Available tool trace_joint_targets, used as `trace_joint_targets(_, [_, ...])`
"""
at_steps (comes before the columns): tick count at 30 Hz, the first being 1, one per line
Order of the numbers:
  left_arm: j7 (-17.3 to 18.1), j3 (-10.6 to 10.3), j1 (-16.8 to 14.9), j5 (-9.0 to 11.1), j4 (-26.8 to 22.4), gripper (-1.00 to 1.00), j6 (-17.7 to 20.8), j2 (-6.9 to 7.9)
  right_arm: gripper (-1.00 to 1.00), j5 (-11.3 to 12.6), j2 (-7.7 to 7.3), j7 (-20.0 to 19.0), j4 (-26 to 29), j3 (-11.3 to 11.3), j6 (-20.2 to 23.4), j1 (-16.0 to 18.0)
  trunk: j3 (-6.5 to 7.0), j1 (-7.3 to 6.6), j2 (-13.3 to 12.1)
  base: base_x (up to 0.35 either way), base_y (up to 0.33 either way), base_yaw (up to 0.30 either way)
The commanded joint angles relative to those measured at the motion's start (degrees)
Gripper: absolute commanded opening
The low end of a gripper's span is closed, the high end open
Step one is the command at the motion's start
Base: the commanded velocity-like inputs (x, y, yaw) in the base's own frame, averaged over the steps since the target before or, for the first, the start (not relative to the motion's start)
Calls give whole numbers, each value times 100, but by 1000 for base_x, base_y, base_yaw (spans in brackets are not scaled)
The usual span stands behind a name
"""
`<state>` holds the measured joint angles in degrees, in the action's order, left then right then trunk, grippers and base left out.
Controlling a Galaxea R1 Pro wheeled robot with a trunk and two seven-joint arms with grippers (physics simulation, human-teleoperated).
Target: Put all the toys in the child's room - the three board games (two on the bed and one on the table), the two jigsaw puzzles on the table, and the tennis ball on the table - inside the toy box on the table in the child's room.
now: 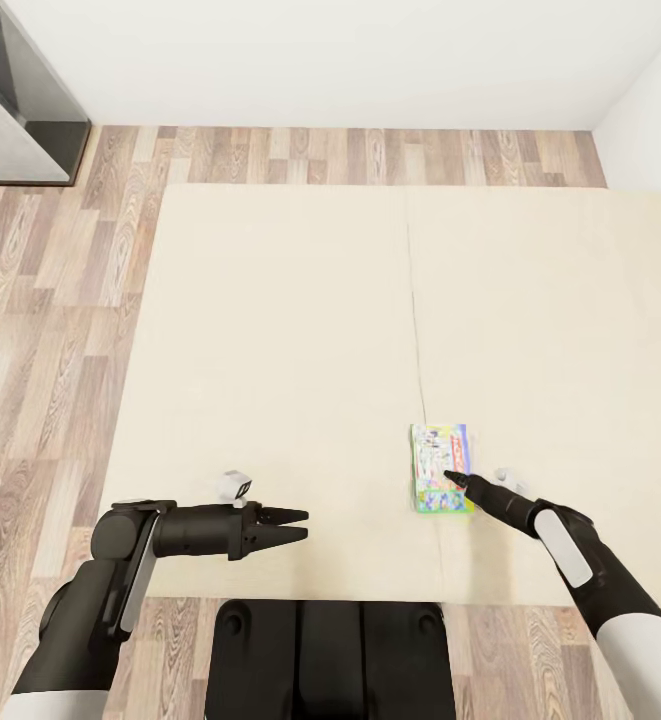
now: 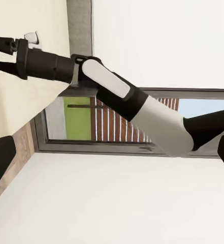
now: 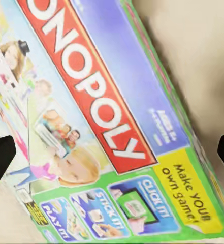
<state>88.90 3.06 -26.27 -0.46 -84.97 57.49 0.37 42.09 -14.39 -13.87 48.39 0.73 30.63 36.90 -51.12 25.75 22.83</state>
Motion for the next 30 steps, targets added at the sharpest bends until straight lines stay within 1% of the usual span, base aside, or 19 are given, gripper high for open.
trace_joint_targets(1, [22,0,-1,-6,-1,100,61,1,100,13,5,-2,1,7,34,25,-6,3,8,0,0,0])
trace_joint_targets(5, [22,2,-1,-6,7,100,61,3,100,2,21,13,10,5,39,122,-6,3,8,0,0,0])
trace_joint_targets(19, [22,2,-1,-6,15,100,61,2,100,-8,63,82,106,-19,48,165,-6,3,8,0,0,0])
trace_joint_targets(24, [22,0,-3,-6,15,100,61,-1,100,1,89,321,232,-53,156,328,-6,3,8,0,0,0])
trace_joint_targets(26, [22,1,-2,-6,15,100,61,-1,100,5,110,475,249,-58,254,391,-6,3,8,0,0,0])
trace_joint_targets(27, [22,1,-2,-6,15,100,61,-1,100,5,144,563,256,-60,314,431,-6,3,8,0,0,0])
trace_joint_targets(30, [22,2,-1,-6,15,100,61,0,100,-3,224,665,266,-62,386,492,-6,3,8,0,0,0])
